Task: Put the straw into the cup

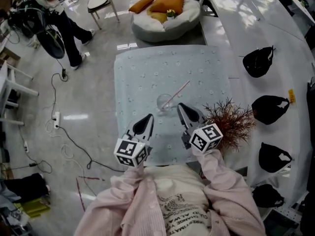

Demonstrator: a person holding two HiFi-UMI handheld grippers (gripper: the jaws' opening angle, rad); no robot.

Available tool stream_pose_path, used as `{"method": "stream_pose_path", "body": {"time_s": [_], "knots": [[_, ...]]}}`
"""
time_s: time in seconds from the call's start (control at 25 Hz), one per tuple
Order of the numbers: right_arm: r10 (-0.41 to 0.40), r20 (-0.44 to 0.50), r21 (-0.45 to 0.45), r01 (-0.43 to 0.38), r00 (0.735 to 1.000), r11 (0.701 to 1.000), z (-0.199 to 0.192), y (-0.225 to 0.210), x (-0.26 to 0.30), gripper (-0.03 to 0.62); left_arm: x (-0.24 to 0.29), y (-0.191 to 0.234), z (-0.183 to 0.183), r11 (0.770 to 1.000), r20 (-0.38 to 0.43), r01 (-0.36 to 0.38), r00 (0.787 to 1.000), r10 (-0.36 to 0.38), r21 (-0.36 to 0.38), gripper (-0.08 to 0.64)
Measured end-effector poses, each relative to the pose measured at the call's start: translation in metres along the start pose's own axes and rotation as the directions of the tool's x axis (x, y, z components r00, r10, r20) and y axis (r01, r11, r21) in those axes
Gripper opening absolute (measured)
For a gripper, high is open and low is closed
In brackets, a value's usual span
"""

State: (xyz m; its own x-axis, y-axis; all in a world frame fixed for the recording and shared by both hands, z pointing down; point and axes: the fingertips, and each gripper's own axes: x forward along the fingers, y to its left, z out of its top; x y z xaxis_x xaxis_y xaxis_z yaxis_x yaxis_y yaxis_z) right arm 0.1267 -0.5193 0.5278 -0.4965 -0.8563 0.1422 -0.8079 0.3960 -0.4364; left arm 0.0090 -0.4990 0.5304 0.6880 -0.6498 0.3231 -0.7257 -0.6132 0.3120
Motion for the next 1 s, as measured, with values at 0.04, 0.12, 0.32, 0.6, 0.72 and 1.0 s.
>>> {"method": "stream_pose_path", "body": {"time_s": [0.04,0.12,0.32,0.6,0.72,1.0], "knots": [[0.013,0.007,-0.020,-0.013,1.000,1.000,0.006,0.003,0.001,0.002,-0.001,0.000,0.008,1.000,0.015,-0.003,1.000,0.002,0.018,0.000],[0.035,0.027,-0.049,-0.034,0.999,0.998,0.017,0.007,0.001,0.002,-0.004,0.000,0.022,0.999,0.050,-0.008,0.999,0.006,0.041,0.000],[0.054,0.052,-0.105,-0.048,0.997,0.993,0.035,0.015,-0.005,0.000,-0.016,0.003,0.046,0.997,0.100,-0.030,0.995,0.023,0.068,0.000],[0.044,0.108,-0.133,-0.030,0.993,0.991,0.064,0.015,-0.018,0.001,-0.032,0.014,0.072,0.993,0.172,-0.079,0.983,0.063,0.086,0.000],[0.035,0.140,-0.143,-0.015,0.990,0.990,0.072,0.011,-0.024,0.000,-0.036,0.020,0.079,0.992,0.193,-0.096,0.978,0.079,0.084,0.000],[0.023,0.172,-0.161,0.005,0.985,0.987,0.085,0.008,-0.028,0.000,-0.044,0.031,0.086,0.988,0.216,-0.127,0.971,0.106,0.085,0.000]]}}
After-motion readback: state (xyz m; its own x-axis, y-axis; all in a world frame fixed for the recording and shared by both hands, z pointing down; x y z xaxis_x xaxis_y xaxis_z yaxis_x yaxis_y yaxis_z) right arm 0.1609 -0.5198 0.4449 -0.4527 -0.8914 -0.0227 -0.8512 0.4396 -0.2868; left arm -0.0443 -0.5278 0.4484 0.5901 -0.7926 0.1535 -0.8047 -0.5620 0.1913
